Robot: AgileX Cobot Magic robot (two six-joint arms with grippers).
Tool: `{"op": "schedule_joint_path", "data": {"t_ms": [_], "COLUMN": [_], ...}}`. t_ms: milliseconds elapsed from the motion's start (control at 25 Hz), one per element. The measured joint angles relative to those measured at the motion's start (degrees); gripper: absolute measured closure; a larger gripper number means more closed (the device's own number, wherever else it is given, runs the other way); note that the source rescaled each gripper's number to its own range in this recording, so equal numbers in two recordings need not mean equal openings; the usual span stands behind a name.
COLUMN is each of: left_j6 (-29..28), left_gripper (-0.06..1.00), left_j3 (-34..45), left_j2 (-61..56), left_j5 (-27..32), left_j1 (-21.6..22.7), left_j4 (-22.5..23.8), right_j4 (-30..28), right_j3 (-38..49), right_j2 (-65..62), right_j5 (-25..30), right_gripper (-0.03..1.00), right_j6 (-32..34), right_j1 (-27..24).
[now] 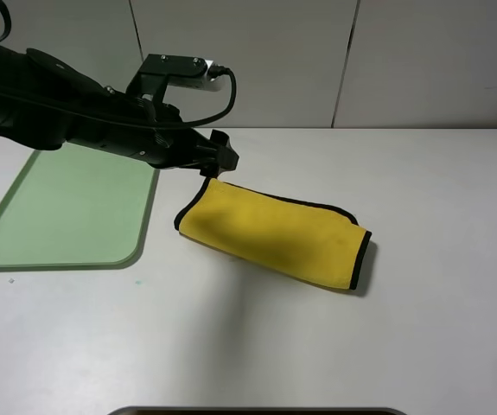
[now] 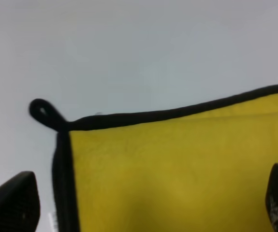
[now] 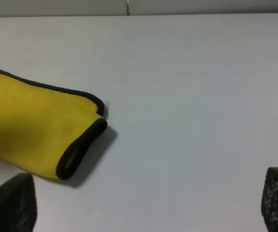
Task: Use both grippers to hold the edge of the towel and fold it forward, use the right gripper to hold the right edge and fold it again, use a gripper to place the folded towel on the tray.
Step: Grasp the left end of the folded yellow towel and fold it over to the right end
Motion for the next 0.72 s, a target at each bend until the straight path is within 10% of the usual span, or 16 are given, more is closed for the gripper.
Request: {"op": "schedule_joint_path", "data": {"t_ms": [720], "left_j6": [-3.12], "left_gripper": [-0.02], "left_j3": [1.28], "left_j2": [0.0], "left_j5": [5.58], "left_j1": [3.34], "left_j4": [1.35], "right_j4": [0.04], "right_j3": [0.0], "right_j2": [0.0], "right_j5": [0.0], "right_gripper": [-0.03], "right_j6": [0.0], "right_j1": [0.0]}}
